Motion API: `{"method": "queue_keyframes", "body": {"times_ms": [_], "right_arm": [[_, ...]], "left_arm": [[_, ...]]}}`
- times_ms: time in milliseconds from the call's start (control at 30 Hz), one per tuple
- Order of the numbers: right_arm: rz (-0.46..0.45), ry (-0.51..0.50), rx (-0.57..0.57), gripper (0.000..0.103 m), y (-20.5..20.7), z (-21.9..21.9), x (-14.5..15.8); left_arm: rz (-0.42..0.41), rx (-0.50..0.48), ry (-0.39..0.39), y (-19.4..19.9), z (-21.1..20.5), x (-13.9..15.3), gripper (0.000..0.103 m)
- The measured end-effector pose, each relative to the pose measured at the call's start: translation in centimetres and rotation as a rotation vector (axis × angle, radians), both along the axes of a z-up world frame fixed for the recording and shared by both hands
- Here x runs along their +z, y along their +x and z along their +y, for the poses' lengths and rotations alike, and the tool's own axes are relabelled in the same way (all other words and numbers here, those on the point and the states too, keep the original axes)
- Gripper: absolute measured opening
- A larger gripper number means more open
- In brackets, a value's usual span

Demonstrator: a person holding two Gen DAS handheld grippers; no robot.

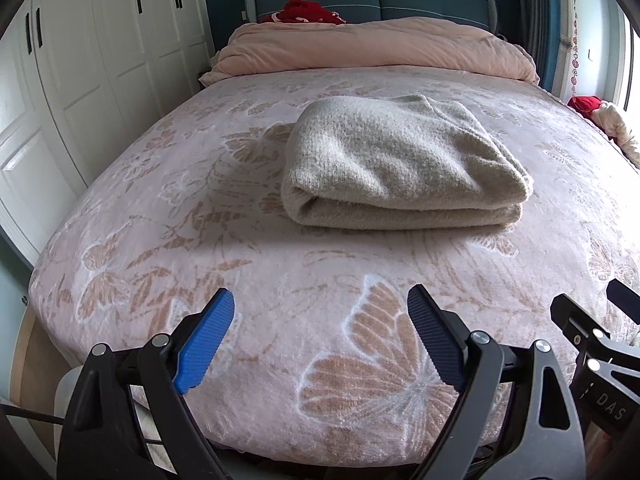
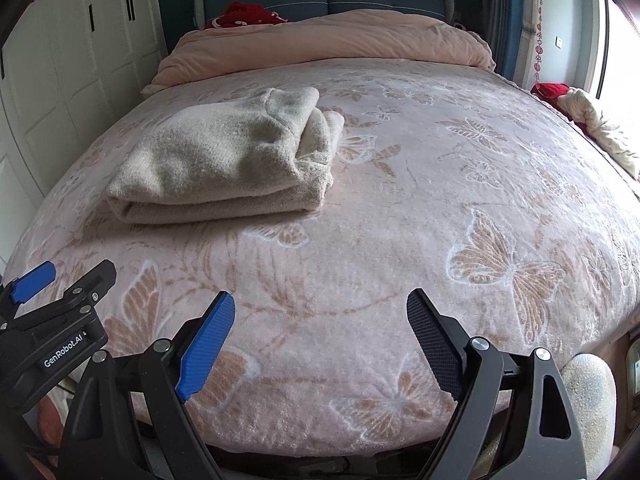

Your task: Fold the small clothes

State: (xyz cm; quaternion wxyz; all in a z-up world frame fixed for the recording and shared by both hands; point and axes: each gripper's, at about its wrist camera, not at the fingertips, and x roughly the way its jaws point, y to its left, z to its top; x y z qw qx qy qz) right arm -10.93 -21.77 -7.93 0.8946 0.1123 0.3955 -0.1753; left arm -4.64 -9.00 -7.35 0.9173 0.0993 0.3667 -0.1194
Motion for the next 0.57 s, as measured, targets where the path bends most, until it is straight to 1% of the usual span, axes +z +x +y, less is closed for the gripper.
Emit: {"method": "queue_keyframes", "body": {"times_ms": [133,233,567], "right_arm": [[0.001,0.0,0.0,0.086,0.03,0.14,-0.04],[0.002,-0.001,0.002,0.086,0.05,0.19,-0.08],[0.005,-0.011,0.01,0.086,0.18,0.78,-0.26]], "left_arm": [[0.02,0.002,-0.015,0.13,0.05,-0.19,0.086],[0.012,-0.006,-0.002,-0.12,-0.18,-0.4,0.086],[-0.001,-0.035,0.01,-0.72,-0.92,-0.23,0.085]]}}
